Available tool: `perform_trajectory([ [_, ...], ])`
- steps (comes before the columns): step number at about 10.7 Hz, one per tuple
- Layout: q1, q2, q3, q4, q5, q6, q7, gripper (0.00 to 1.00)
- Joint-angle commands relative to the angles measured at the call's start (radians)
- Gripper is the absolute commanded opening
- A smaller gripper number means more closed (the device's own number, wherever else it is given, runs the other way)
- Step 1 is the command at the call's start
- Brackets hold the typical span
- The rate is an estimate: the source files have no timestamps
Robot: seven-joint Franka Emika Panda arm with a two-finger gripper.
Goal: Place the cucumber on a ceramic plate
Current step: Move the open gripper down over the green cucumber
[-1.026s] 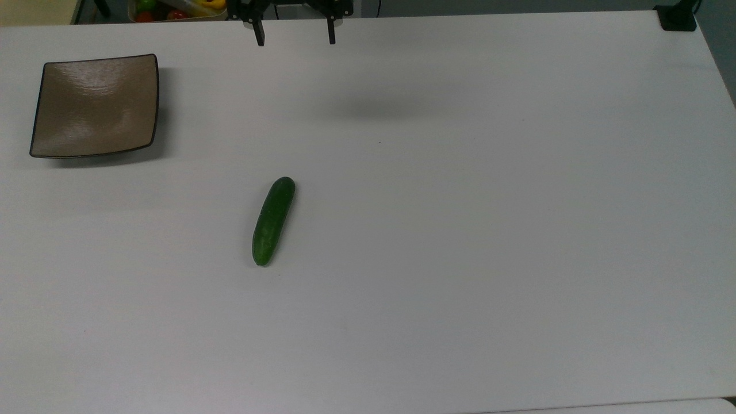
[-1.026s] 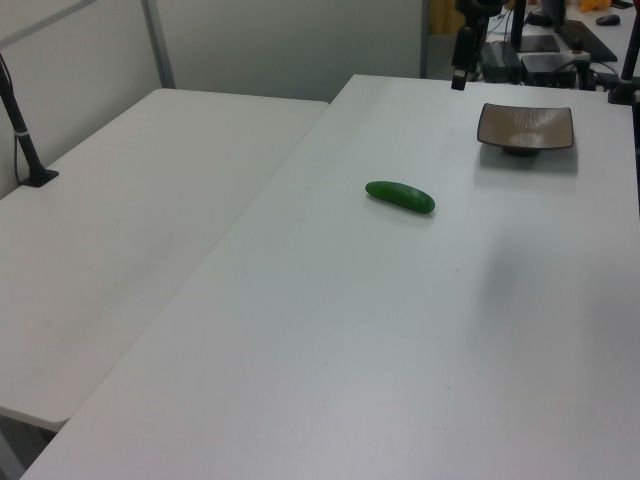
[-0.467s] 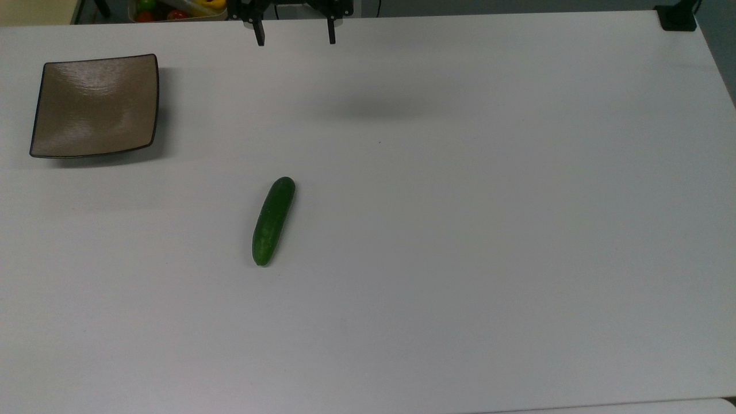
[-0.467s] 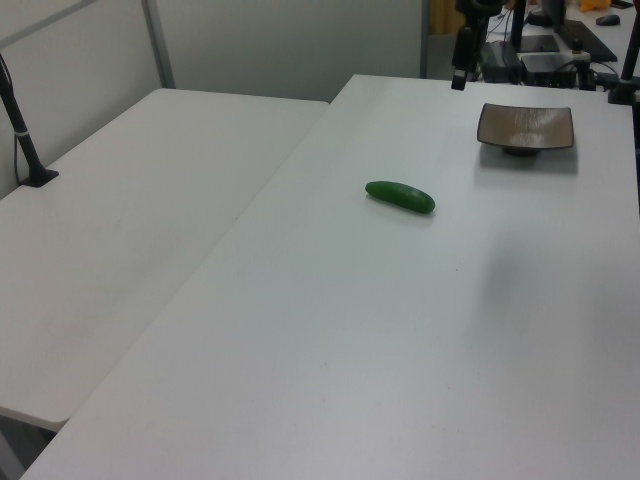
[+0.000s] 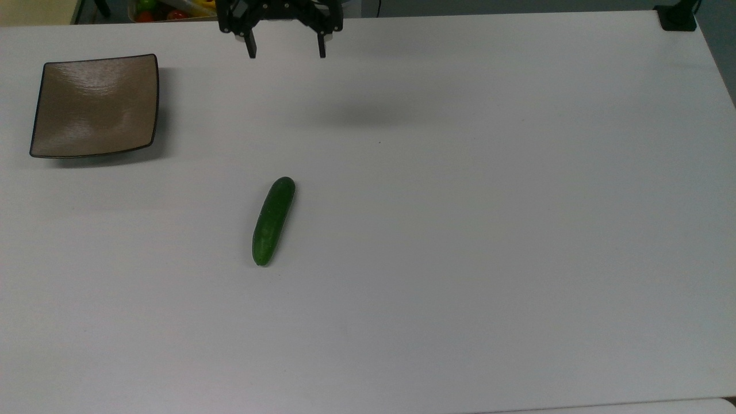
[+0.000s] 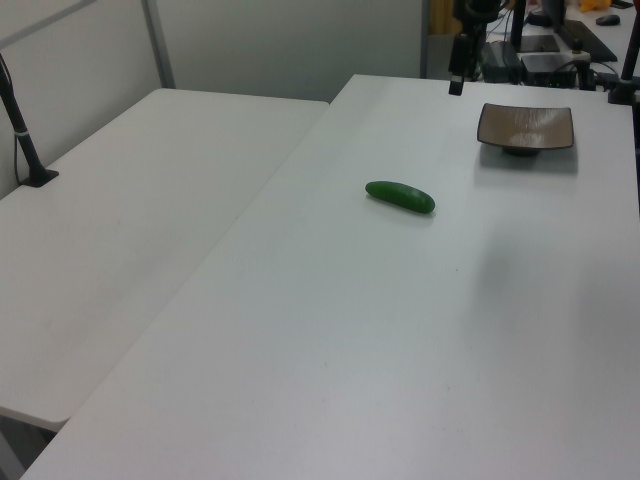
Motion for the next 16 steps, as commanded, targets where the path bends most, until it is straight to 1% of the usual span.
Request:
perform_trajectory([
  [1, -0.026, 0.074, -0.009, -0.003, 0.012, 0.162, -0.002, 1.00],
  [5, -0.055, 0.157, -0.009, -0.003, 0.015, 0.294, -0.004, 1.00],
  [7, -0.059, 0.218, -0.004, -0.003, 0.009, 0.334, -0.004, 1.00],
  [9, -0.064, 0.292, -0.003, -0.003, 0.013, 0.417, -0.002, 1.00],
  [14, -0.075, 0.410, -0.003, -0.003, 0.007, 0.518, -0.002, 1.00],
  [16, -0.076, 0.439, -0.003, -0.003, 0.004, 0.540, -0.004, 1.00],
])
